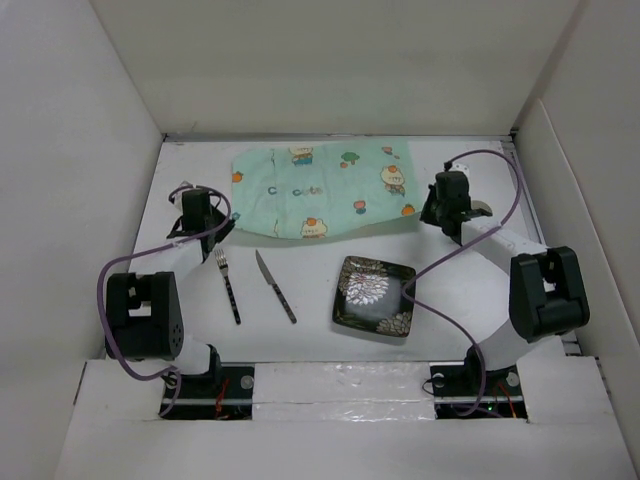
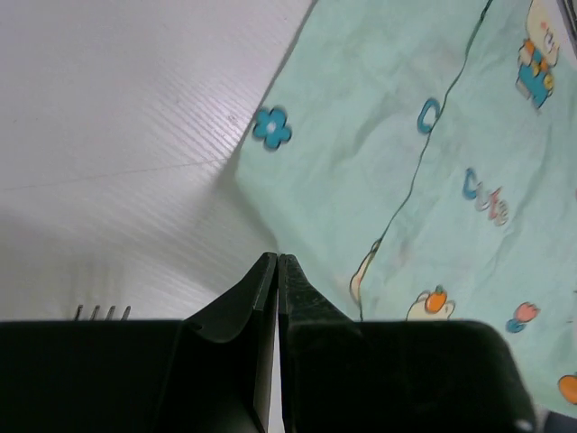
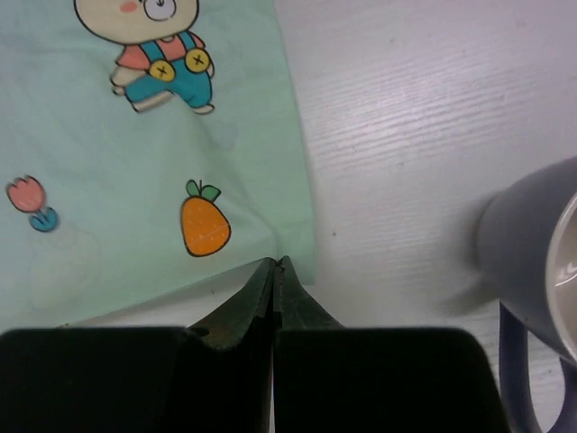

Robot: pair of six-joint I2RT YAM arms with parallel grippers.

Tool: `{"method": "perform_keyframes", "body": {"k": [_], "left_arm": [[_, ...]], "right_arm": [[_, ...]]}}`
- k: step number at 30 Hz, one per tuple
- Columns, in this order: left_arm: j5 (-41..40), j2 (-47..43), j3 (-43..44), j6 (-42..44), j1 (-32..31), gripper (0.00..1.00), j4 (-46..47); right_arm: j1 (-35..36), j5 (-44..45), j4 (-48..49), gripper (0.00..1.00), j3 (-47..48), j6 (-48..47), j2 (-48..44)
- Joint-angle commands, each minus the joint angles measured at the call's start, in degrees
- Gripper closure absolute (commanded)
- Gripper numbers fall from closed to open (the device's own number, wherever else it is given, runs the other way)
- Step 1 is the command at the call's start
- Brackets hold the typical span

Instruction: Set the dinner table for one person

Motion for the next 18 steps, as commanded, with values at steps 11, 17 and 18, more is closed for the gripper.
{"method": "perform_keyframes", "body": {"k": [11, 17, 18], "left_arm": [[-7.4, -7.5, -11.1, -2.2, -2.0, 1.0, 8.3], [-7.2, -7.5, -12.2, -2.3, -2.0, 1.0, 8.6], [-7.3, -7.7, -12.3, -2.3, -2.0, 1.0, 8.6]], "right_arm": [[1.7, 0.4, 6.7, 1.0, -16.8, 5.9, -12.2], [1.7, -2.9, 6.0, 1.0, -21.2, 6.4, -16.1], [1.7, -3.1, 5.8, 1.0, -21.5, 6.5, -16.4]]}}
